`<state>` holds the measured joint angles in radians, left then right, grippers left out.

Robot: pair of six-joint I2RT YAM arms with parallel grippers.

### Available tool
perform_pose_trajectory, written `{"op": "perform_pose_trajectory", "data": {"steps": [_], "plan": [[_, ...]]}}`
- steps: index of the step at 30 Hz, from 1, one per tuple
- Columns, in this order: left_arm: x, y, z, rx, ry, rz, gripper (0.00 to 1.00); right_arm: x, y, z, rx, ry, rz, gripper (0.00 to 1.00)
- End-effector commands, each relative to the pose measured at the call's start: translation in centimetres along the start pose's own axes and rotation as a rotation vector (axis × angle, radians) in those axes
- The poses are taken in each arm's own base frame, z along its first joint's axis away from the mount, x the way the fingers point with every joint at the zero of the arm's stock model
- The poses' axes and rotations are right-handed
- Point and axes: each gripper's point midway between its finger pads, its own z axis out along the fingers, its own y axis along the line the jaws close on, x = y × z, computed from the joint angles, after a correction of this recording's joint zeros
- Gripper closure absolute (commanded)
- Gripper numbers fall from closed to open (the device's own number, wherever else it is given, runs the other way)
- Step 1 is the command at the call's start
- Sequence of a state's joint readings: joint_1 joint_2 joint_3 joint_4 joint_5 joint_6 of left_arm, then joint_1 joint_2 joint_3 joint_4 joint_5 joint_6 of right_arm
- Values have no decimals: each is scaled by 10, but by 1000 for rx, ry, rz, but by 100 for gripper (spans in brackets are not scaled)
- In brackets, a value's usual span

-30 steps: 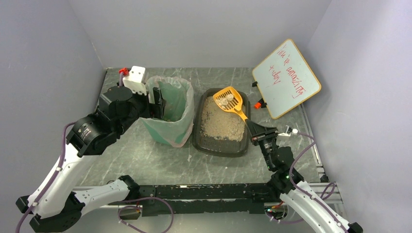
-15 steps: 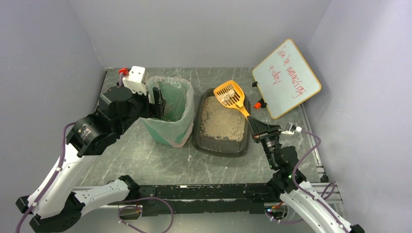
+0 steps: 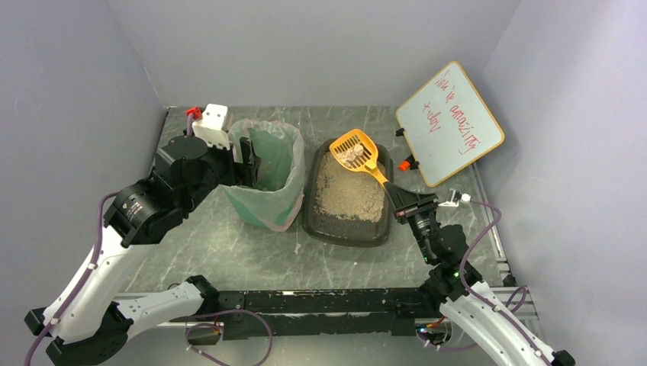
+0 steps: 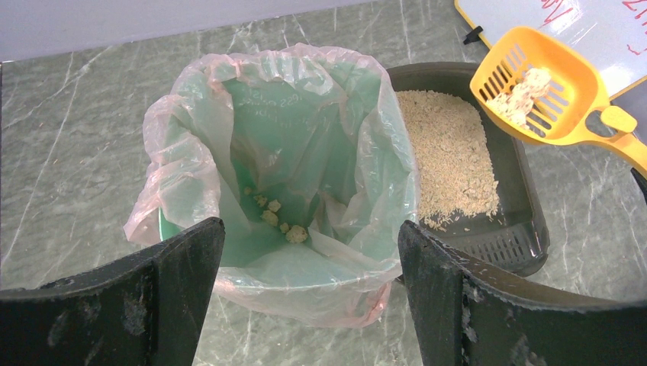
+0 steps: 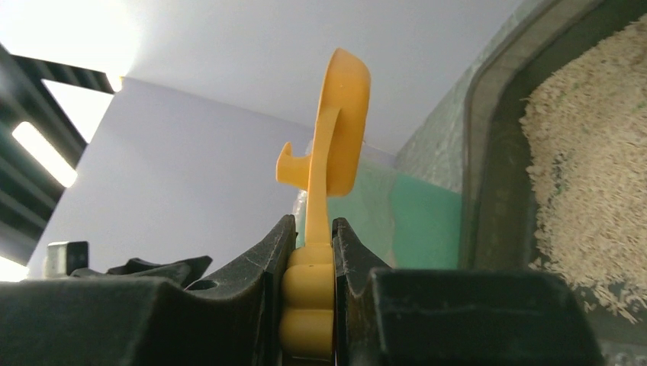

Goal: Clean the litter box

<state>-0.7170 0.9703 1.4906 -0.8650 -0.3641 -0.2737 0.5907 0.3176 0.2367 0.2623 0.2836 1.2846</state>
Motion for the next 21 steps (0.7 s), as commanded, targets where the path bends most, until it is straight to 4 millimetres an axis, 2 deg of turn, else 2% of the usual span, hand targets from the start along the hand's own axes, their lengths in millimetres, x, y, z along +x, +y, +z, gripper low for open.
{"op": "perform_pose_trajectory", "data": {"steps": [1, 3, 5, 7, 8, 9, 10, 11, 13, 14, 16, 17, 18, 20, 21], "plan": [[-7, -1, 0, 10, -41, 3, 11, -19, 10, -3, -5, -85, -9, 100], [-7, -4, 1, 21, -37, 2, 11, -7, 21, -4, -72, -19, 38, 100], [-6, -2, 1, 12, -33, 2, 11, 4, 19, -2, -40, 41, 25, 100], [-6, -2, 1, 15, -39, 5, 11, -19, 2, -3, 36, -85, -27, 100], [-6, -3, 1, 18, -40, 4, 11, -20, 5, -6, 1, -85, -13, 100], [-6, -3, 0, 19, -39, 0, 11, -12, 21, -8, -72, -41, 10, 100], [-5, -3, 1, 16, -33, 1, 11, -4, 22, -6, -67, 5, 30, 100], [-4, -2, 1, 12, -29, 2, 11, 1, 14, -4, -19, 29, 2, 100], [-2, -2, 3, 11, -30, 4, 11, -15, -7, -4, 84, -60, -49, 100], [-2, -3, 3, 15, -33, 3, 11, -21, 1, -7, 37, -89, -26, 100], [-2, -4, 3, 17, -26, 4, 11, -7, 18, -8, -60, -11, 41, 100], [-1, -3, 4, 12, -22, 6, 11, 0, 18, -7, -41, 26, 39, 100], [-1, -2, 4, 7, -24, 6, 11, -2, 11, -5, 6, 16, -5, 100], [0, -3, 6, 13, -29, 8, 11, -19, -9, -7, 81, -80, -16, 100], [1, -5, 8, 19, -27, 8, 11, -15, -2, -7, 12, -72, 37, 100]]}}
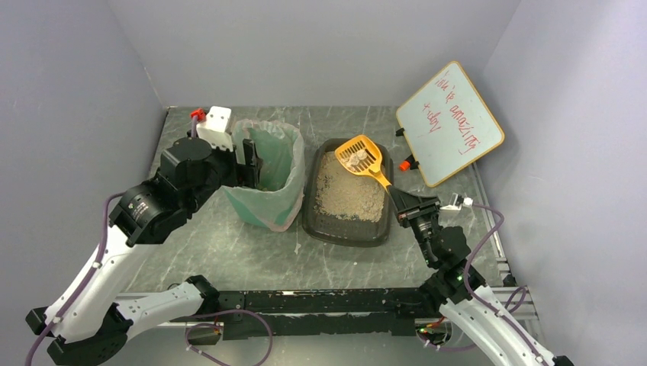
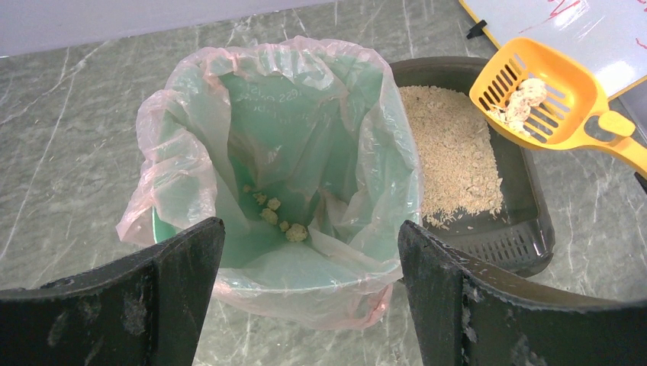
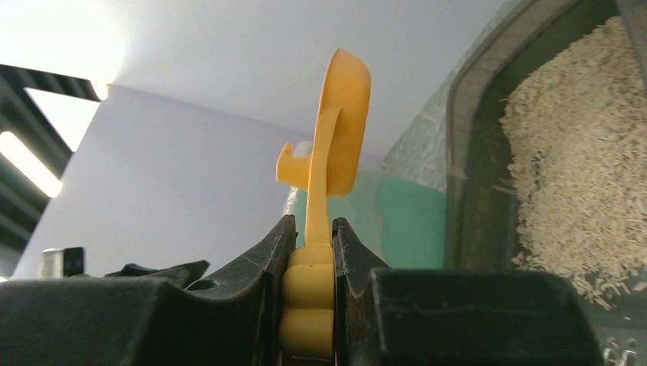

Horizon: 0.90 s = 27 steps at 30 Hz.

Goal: Clean the litter box

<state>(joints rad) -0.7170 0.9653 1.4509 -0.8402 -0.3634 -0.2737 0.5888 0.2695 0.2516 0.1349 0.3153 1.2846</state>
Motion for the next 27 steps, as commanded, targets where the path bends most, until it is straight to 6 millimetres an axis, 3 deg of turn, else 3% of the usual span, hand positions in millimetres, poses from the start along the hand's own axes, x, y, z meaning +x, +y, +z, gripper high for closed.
{"op": "perform_pose_trajectory", "data": {"steps": [1, 3, 5, 7, 10, 14, 21, 27], "plan": [[-6, -6, 3, 26, -32, 2, 11, 1, 17, -2, -115, 0, 104, 100], [-5, -7, 5, 27, -20, 0, 11, 13, 14, 5, -61, 60, 91, 100], [-6, -8, 5, 33, -25, 3, 11, 0, -2, 6, 0, -14, 56, 100], [-8, -6, 1, 25, -31, 5, 11, 0, 23, -1, -130, 2, 100, 100], [-8, 4, -3, -13, -34, 13, 11, -4, 11, 3, -17, -11, 24, 100], [-6, 4, -4, -10, -35, 8, 11, -5, 31, -1, -117, -8, 47, 100], [-7, 7, -6, -20, -45, 10, 10, 1, 37, -1, -149, 20, 72, 100], [-8, 14, -11, -46, -48, 16, 10, 2, 64, 1, -216, 47, 41, 100]]}}
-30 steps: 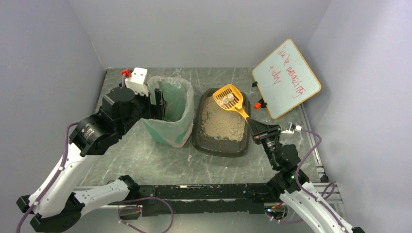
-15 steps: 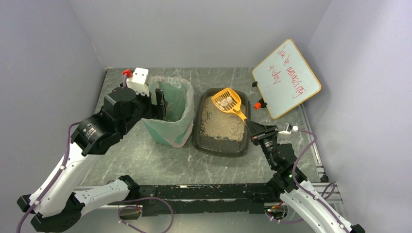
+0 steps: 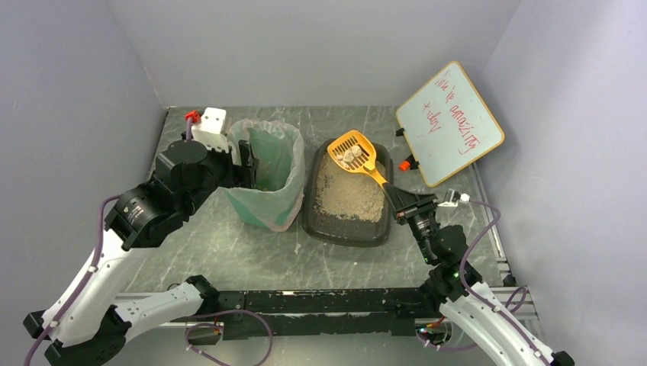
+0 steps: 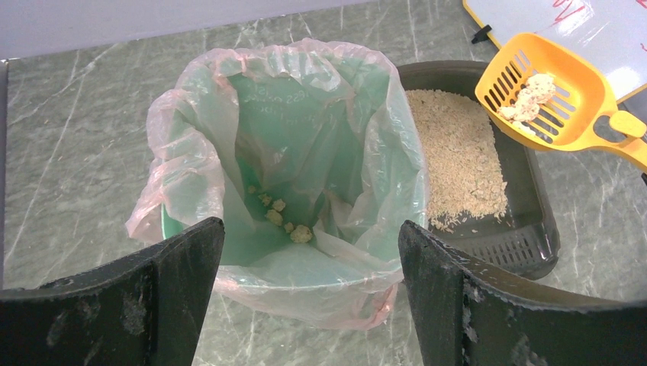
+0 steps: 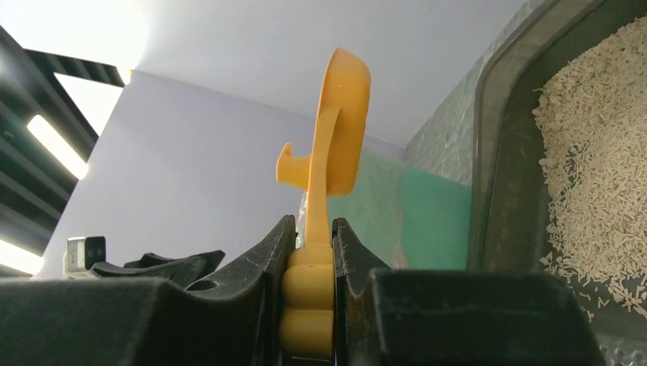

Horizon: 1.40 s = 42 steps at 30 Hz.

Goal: Clean the litter box

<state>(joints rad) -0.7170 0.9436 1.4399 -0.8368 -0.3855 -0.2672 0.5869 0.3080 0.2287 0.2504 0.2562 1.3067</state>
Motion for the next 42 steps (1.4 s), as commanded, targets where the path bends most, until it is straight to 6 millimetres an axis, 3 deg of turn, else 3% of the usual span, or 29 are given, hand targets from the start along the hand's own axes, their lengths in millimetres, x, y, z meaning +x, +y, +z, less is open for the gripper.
{"op": "perform_pose_trajectory", "data": {"steps": [1, 8, 14, 20, 27, 35, 42], "plan": [[-6, 9, -7, -29, -33, 15, 9, -3, 58, 4, -159, 20, -5, 100], [-8, 15, -13, -53, -46, 15, 8, 13, 101, 24, -245, 114, -54, 100], [-7, 20, -16, -66, -49, 21, 7, 43, 132, 49, -310, 270, -90, 100], [-8, 23, -20, -72, -56, 19, 7, 77, 141, 79, -291, 428, -190, 100], [-10, 27, -26, -82, -68, 17, 7, 87, 133, 101, -215, 479, -440, 100], [-11, 26, -26, -78, -70, 13, 7, 88, 150, 116, -226, 513, -843, 100], [-11, 25, -27, -75, -69, 10, 7, 131, 166, 107, -284, 588, -1262, 100]]}}
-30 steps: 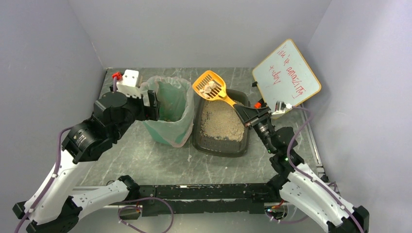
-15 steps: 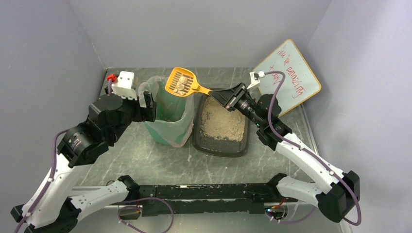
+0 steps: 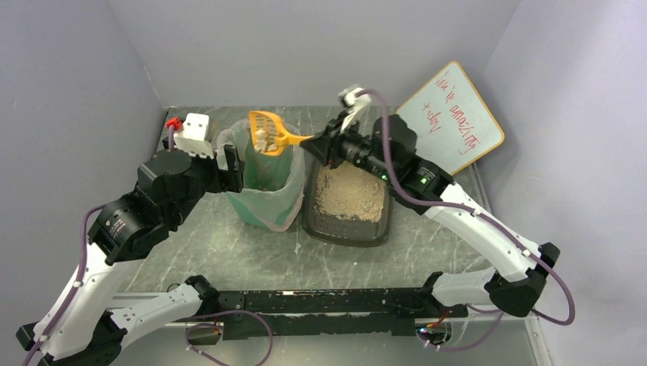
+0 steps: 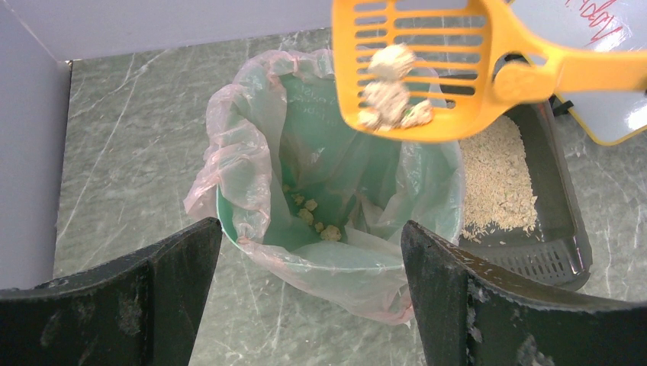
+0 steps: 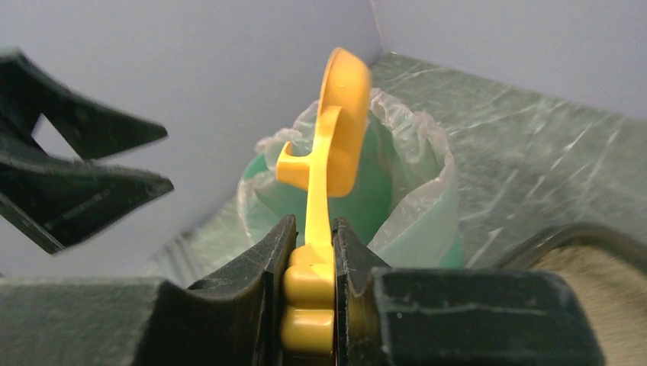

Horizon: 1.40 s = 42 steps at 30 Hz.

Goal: Clean the litter box

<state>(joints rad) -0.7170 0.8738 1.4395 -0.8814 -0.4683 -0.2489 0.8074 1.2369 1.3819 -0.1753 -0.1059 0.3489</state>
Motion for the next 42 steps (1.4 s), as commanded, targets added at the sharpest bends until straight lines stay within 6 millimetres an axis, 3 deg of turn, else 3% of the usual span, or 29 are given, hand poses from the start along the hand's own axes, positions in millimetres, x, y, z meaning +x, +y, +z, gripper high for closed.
{"op": "perform_pose_trajectory", "data": {"steps": [1, 10, 20, 26, 32, 37, 42], "plan": [[-8, 2, -5, 0, -29, 1, 7, 1, 14, 2, 54, 75, -376, 100], [-7, 6, -7, -12, -30, 4, 7, 0, 34, -1, 135, 68, -731, 100], [-5, 2, -3, 1, -23, 5, 7, -12, 49, -15, 174, 10, -785, 100], [-2, -4, 3, 15, -13, 6, 7, -44, 53, -48, 178, -139, -623, 100], [0, -9, 11, 22, -4, 14, 7, -56, 38, -89, 233, -205, -358, 100], [1, -16, 19, 34, 5, 15, 7, -39, 12, -113, 360, -164, -142, 100], [4, -23, 28, 51, 10, 15, 7, -5, -12, -123, 514, -67, 3, 100]]}}
